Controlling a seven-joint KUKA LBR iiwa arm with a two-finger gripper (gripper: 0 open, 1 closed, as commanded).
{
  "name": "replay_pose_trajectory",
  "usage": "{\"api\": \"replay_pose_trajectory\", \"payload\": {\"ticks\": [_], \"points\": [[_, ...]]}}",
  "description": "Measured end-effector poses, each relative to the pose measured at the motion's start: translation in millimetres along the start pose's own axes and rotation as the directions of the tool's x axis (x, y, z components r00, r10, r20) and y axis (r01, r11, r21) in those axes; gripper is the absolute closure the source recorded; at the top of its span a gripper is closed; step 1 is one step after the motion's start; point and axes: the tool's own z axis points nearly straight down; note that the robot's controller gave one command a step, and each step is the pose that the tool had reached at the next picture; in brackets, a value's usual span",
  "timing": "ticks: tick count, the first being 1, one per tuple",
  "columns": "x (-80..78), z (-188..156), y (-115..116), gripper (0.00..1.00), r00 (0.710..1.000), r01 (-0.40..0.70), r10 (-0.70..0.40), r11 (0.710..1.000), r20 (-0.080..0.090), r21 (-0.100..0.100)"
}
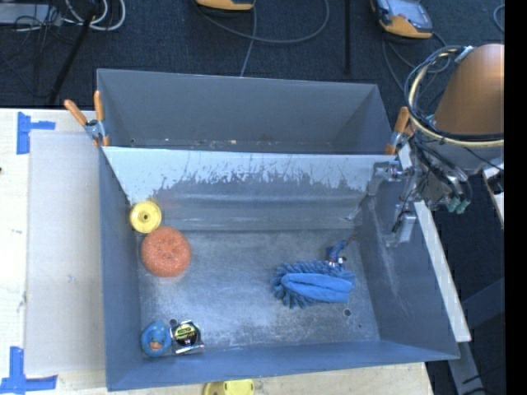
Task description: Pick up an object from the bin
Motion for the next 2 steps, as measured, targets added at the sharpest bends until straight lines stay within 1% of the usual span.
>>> {"api": "replay_pose_trajectory", "payload": {"ticks": [1,2], "points": [[-1.4,-5,1,0.0,1.0,0.002,-0.003,1.0,0.008,0.001],[24.6,43,32,0.0,0.999,0.038,-0.038,0.999,0.013,0.004]]}}
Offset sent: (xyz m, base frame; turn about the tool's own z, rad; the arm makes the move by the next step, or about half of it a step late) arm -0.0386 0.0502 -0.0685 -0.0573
